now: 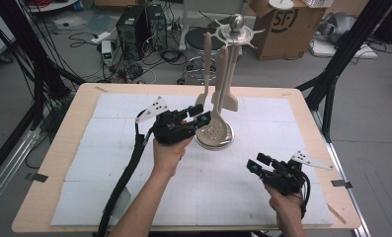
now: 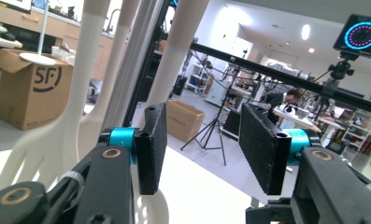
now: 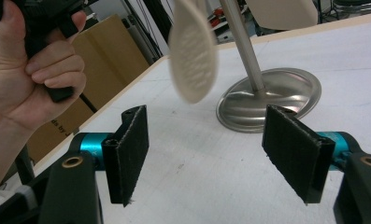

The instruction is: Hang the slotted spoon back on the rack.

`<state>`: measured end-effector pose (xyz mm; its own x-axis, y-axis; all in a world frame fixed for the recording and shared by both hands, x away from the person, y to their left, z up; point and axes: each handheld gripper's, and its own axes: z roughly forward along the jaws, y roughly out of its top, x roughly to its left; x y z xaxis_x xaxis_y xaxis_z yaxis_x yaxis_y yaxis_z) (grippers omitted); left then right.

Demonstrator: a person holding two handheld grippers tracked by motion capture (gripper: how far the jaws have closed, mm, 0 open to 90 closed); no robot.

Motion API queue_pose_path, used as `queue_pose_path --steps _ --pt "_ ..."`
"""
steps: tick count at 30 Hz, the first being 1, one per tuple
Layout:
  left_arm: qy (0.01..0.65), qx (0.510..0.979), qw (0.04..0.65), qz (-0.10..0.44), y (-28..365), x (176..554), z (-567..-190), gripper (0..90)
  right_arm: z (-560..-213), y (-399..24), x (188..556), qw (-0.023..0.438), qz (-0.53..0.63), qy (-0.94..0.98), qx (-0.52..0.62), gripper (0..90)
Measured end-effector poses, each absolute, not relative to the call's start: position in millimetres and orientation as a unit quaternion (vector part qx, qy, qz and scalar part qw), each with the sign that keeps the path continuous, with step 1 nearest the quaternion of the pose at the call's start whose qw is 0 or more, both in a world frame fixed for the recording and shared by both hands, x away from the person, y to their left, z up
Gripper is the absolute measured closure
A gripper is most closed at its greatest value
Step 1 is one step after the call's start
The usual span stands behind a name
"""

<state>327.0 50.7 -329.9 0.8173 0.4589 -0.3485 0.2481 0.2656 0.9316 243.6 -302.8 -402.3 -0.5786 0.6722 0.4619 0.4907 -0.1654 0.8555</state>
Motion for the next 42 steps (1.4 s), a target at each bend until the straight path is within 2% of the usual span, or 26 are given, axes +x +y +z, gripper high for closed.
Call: queue_pose_path --steps 18,21,24,30,34,42 --pt "0.287 0.591 0.75 0.083 101 305 -337 46.0 -402 -299 245 0.076 0.614 0.644 0.45 30.3" --pt "0.287 0.594 0.747 0.082 108 300 -340 43.6 -402 -297 244 0.076 0.613 0.645 0.449 30.0" --pt "0.297 0.597 0.74 0.088 114 295 -342 34.1 -402 -296 243 0.077 0.613 0.647 0.448 29.9" --pt "0.295 0.608 0.73 0.1 130 286 -347 30.2 -403 -292 244 0.078 0.611 0.651 0.444 29.3" --pt "0.281 0.622 0.723 0.107 139 279 -353 23.6 -403 -289 245 0.081 0.61 0.656 0.437 28.0" --pt "0.299 0.635 0.7 0.128 159 261 -372 20.2 -402 -288 244 0.087 0.613 0.653 0.436 27.0"
